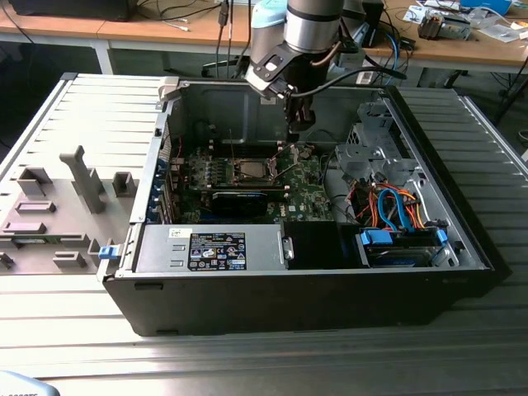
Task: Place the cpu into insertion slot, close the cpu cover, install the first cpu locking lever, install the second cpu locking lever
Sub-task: 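Close the cpu cover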
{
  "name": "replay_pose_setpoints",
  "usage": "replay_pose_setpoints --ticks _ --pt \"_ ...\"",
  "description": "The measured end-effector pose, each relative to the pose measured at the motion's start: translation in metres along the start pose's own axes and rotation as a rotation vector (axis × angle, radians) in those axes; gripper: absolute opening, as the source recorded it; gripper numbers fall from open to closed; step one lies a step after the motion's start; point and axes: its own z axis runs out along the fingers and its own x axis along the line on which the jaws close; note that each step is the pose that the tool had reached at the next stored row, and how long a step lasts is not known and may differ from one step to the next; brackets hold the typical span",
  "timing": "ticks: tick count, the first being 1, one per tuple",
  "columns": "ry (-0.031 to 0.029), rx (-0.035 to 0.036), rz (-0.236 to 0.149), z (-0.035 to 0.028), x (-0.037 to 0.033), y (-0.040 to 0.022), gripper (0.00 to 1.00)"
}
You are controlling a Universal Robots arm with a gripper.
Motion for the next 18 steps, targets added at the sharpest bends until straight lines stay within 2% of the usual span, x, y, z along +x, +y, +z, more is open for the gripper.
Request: replay_pose_setpoints --ticks 7,10,18 --pt "0.0002 0.0001 0.000 0.0004 -0.0008 0.0082 0.11" --pt "0.0002 0.0005 0.000 0.0007 -0.0017 0.0157 0.11" --pt "0.0003 0.0015 0.000 0.0038 -0.0025 0.0234 0.11"
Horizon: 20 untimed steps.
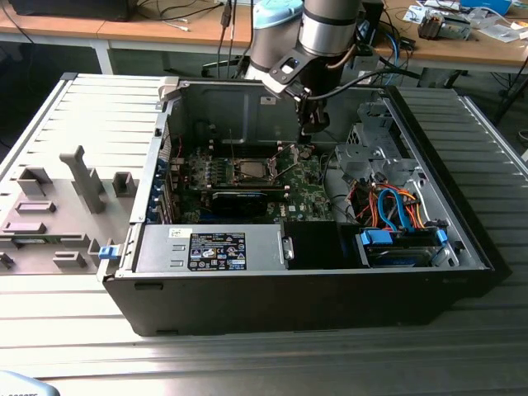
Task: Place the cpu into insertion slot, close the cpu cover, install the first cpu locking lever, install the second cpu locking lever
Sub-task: 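Close the cpu cover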
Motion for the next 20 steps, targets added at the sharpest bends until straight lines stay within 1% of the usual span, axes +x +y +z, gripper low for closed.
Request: replay_pose_setpoints --ticks 6,8,10,12,20 --pt "0.0001 0.0018 0.000 0.0038 -0.0011 0.0099 0.11" --pt "0.0002 0.0025 0.000 0.0062 -0.0015 0.0134 0.11" --pt "0.0003 0.0028 0.000 0.0084 -0.0016 0.0146 0.11" --pt "0.0003 0.0031 0.000 0.0121 -0.0017 0.0156 0.11" --pt "0.0003 0.0035 0.000 0.0220 -0.0018 0.0169 0.11"
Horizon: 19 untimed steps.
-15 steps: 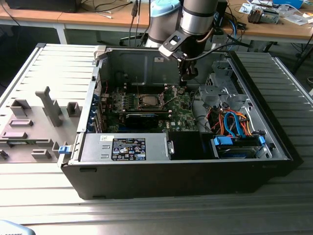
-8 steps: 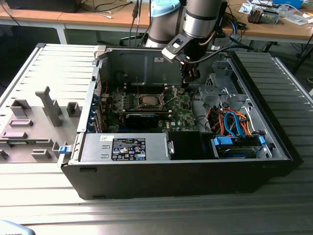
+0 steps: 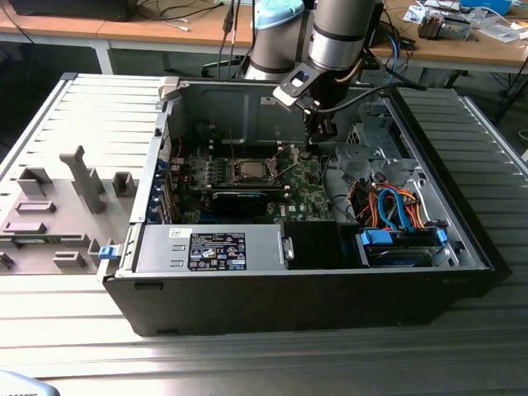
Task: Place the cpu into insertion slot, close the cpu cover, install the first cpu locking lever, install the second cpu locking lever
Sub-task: 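Close the cpu cover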
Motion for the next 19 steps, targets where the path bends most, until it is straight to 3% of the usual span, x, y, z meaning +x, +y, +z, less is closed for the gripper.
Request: replay_pose_setpoints --ticks 3,19 --pt "0.0000 0.0000 0.000 0.0051 -0.0001 0.0007 0.11" --pt "-0.0001 0.0003 0.000 0.0203 0.0001 0.0030 0.11"
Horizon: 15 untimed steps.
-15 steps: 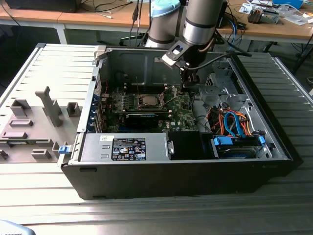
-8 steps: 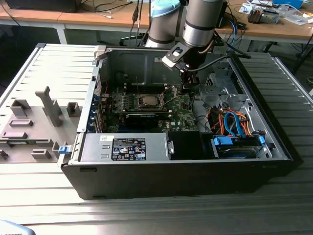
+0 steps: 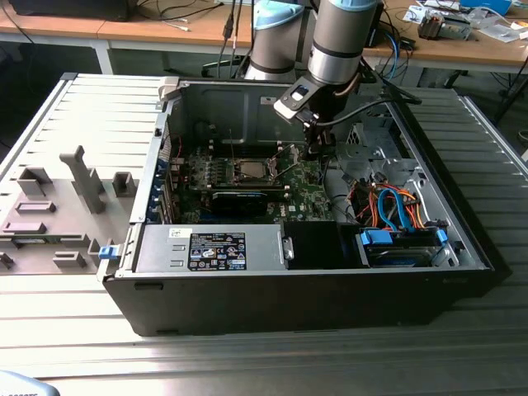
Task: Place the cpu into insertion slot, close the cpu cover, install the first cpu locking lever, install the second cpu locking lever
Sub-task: 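Close the cpu cover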
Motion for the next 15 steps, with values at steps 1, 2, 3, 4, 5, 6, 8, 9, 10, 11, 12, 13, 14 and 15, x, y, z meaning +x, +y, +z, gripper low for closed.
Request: replay_pose_setpoints --ticks 1,2,3,4,5,6,8,9,10,11,12,13,14,15 --pt "0.0000 0.0000 0.000 0.0000 0.0000 -0.0002 0.11" --pt "0.0000 -0.0003 0.000 -0.0004 0.0000 -0.0002 0.11" --pt "0.0001 -0.0006 0.000 -0.0011 0.0001 -0.0002 0.11" --pt "0.0000 -0.0012 0.000 -0.0018 0.0001 -0.0006 0.11" --pt "0.0001 -0.0018 0.000 -0.0022 0.0002 -0.0012 0.11" --pt "0.0000 -0.0024 0.000 -0.0027 0.0003 -0.0021 0.11" --pt "-0.0002 -0.0037 0.000 -0.0034 0.0005 -0.0045 0.11" --pt "-0.0004 -0.0043 0.000 -0.0038 0.0006 -0.0055 0.11" --pt "-0.0003 -0.0057 0.000 -0.0052 0.0008 -0.0073 0.11" --pt "-0.0001 -0.0071 0.000 -0.0070 0.0010 -0.0090 0.11" --pt "0.0000 -0.0082 0.000 -0.0075 0.0012 -0.0103 0.11" --pt "0.0000 -0.0089 0.000 -0.0078 0.0014 -0.0117 0.11" --pt "-0.0003 -0.0098 0.000 -0.0080 0.0016 -0.0143 0.11" --pt "-0.0006 -0.0110 0.000 -0.0083 0.0019 -0.0175 0.11"
